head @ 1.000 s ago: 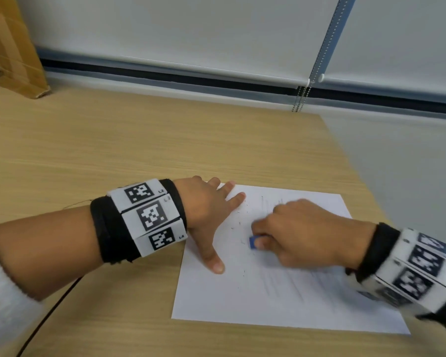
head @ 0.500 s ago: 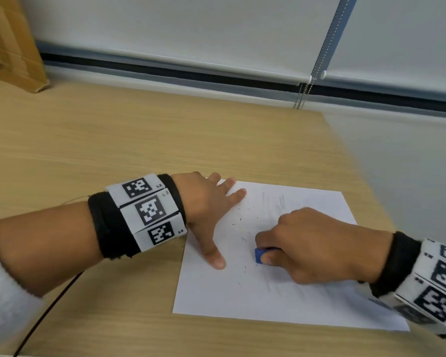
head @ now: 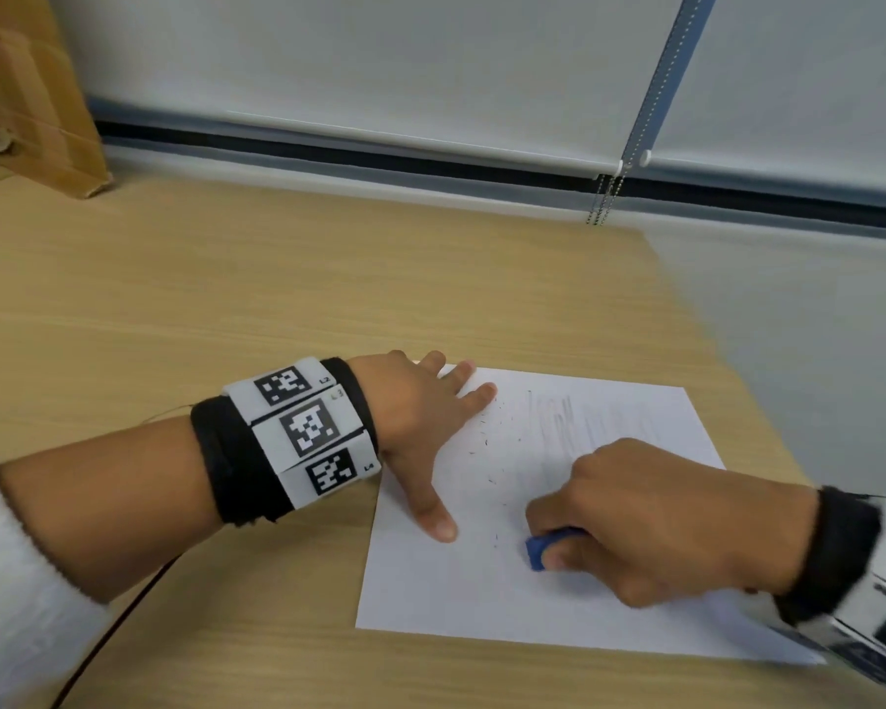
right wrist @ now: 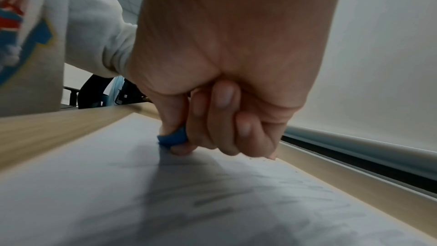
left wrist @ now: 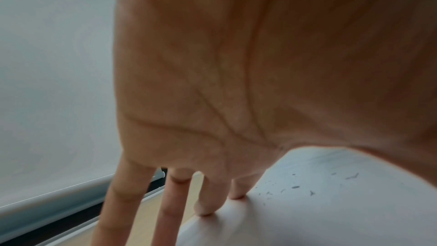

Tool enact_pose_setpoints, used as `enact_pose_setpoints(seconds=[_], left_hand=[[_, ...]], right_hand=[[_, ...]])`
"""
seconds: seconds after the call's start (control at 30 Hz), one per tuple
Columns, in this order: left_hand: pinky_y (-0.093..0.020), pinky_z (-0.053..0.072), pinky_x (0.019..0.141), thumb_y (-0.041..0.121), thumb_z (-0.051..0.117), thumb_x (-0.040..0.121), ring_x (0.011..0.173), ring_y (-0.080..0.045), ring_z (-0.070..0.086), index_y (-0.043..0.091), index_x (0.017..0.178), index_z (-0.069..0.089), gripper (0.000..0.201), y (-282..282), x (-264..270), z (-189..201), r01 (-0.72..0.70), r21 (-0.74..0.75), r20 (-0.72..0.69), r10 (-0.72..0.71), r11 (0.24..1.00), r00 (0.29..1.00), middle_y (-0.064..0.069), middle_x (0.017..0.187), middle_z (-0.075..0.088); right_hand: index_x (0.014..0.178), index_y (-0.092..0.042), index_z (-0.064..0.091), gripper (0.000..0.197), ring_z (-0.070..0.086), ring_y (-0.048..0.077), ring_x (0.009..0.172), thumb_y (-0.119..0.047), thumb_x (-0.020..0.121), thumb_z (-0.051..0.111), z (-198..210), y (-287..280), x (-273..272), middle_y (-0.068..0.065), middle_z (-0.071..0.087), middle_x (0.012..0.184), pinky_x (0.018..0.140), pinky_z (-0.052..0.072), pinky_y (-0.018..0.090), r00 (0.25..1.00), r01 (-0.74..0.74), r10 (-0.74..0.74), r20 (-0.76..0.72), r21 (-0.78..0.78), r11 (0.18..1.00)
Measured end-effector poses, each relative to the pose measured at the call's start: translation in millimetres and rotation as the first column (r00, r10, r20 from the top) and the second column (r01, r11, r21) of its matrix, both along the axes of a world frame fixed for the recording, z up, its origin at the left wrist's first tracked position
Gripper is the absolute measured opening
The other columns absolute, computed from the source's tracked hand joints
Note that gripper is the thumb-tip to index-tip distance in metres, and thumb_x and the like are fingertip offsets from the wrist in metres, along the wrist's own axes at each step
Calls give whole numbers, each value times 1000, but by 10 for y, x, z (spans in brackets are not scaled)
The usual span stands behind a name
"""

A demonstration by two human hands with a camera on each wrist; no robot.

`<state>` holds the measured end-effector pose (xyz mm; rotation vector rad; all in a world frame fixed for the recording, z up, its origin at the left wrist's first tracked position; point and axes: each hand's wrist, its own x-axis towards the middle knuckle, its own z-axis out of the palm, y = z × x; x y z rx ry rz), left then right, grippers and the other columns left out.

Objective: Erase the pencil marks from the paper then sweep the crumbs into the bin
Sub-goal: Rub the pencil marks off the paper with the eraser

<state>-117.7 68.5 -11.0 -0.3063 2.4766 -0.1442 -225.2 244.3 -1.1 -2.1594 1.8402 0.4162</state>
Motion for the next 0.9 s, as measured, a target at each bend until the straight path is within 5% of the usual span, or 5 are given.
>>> enact_pose_setpoints(seconds=[0.27, 0.33, 0.5, 0.7, 0.9], left_hand=[[-45, 13, 116, 79, 67, 61, 149, -29, -4, 24, 151, -23, 139, 39, -18, 33, -7, -16, 26, 7, 1000, 1000, -2, 161, -23], [-45, 12, 117, 79, 68, 60, 149, -29, -5, 25, 151, -23, 140, 27, -8, 32, -13, -2, 25, 13, 1000, 1000, -2, 160, -23], [-47, 13, 117, 78, 71, 59, 148, -31, -5, 28, 151, -23, 140, 14, -3, 23, -17, 23, 13, 16, 1000, 1000, -4, 161, -23], [-47, 16, 117, 75, 70, 62, 148, -31, -9, 28, 149, -27, 139, 62, -32, 55, -35, 5, 59, 34, 999, 998, -3, 159, -28], [-47, 15, 116, 77, 70, 60, 148, -30, -9, 28, 150, -27, 141, 30, -20, 31, -37, 12, 59, 36, 999, 998, -2, 159, -28]], right_hand=[[78, -18, 53, 24, 47, 25, 65, -36, 93, 46, -102, -489, -226, -4, 48, 61, 54, 28, 33, 982, 165, -178, -58, -184, 969], [77, -17, 50, 23, 41, 16, 58, -33, 93, 46, -76, -371, -176, -3, 46, 60, 54, 30, 34, 989, 137, -142, -37, -129, 982], [80, -17, 54, 22, 42, 18, 55, -35, 92, 49, 13, -138, -55, -2, 49, 61, 58, 38, 32, 999, 41, -41, 15, 54, 998], [84, -18, 58, 25, 52, 26, 71, -38, 93, 47, -64, -518, -253, -1, 55, 69, 60, 38, 33, 985, 159, -168, -51, -146, 977], [83, -19, 53, 17, 39, 15, 52, -32, 91, 49, -3, -111, -88, -5, 41, 57, 56, 35, 31, 999, -26, 27, -37, 13, 1000]])
